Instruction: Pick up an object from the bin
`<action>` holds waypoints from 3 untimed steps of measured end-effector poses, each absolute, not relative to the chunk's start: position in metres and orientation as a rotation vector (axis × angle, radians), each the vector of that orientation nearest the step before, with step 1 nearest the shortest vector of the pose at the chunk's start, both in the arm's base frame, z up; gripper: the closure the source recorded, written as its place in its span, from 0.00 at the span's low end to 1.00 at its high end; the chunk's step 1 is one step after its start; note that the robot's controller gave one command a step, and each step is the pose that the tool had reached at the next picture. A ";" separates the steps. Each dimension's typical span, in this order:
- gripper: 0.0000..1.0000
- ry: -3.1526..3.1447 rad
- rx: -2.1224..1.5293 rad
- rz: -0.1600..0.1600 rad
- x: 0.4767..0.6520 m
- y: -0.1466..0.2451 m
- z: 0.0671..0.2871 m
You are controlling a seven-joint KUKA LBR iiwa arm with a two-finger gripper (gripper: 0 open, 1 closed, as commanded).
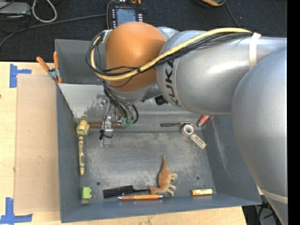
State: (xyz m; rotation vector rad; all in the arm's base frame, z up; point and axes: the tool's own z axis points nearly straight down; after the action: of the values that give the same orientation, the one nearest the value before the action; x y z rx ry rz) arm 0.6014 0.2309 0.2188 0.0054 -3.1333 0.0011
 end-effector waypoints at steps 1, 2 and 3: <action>0.00 -3.141 -0.004 -0.001 0.603 0.229 0.224; 0.00 -3.128 0.264 -0.001 0.513 0.191 0.116; 0.00 -3.100 0.542 -0.004 0.499 0.189 0.151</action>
Offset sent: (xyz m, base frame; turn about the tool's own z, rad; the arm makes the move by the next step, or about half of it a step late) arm -0.1270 -0.0568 -0.1488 -0.2352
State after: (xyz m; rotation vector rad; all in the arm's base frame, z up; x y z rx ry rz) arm 0.4991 0.1887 0.1506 0.5421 -3.1001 -0.0043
